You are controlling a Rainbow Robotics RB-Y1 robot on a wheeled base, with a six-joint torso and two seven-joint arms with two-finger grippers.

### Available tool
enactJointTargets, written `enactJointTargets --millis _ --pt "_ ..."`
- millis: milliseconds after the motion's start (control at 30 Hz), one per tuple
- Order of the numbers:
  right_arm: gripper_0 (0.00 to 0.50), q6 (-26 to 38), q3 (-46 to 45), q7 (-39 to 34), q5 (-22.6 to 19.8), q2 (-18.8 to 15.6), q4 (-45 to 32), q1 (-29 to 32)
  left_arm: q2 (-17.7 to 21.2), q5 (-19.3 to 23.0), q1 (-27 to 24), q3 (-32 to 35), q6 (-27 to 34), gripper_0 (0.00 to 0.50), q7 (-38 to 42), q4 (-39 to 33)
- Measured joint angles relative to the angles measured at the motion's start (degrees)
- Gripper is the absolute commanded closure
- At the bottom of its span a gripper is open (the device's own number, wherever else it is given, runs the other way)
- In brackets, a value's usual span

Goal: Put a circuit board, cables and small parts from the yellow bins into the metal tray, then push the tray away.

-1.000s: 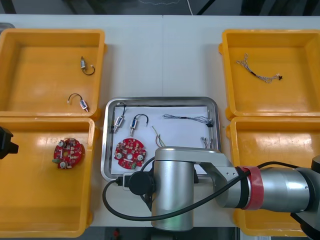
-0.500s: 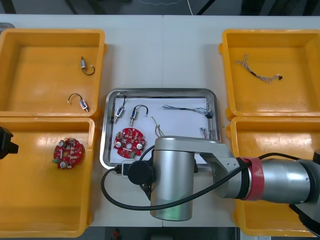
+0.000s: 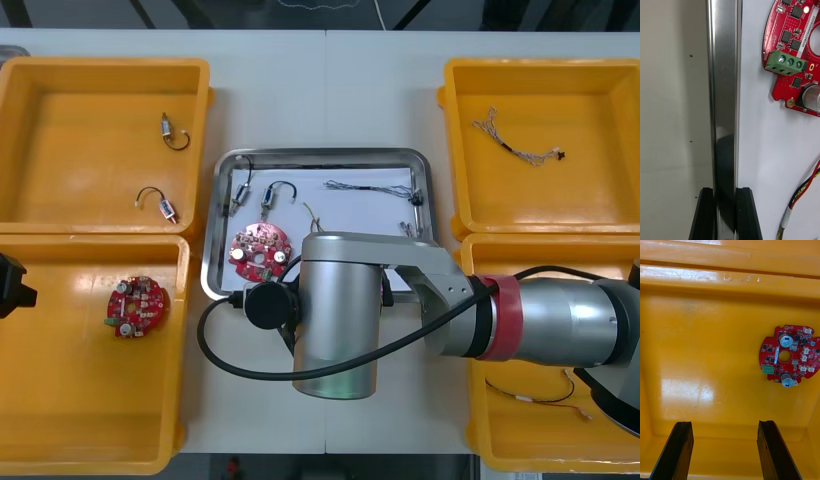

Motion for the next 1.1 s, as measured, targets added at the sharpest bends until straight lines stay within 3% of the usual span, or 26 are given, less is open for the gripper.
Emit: enactJointTargets --millis 200,400,1100 --pt "0.500 -0.01 -0.48 0.00 -0.45 0.00 2.77 -2.64 0.00 0.00 0.00 0.00 0.00 0.000 0.00 -0.01" --pt "0.500 -0.11 -0.49 0.00 -4.45 0.00 6.22 -6.63 0.00 0.00 0.00 0.00 0.00 0.000 0.00 -0.01" --pt "0.500 -3.39 -0.50 1.69 -6.16 0.00 12.10 -12.42 0.01 0.00 0.00 0.00 0.00 0.000 0.00 -0.03"
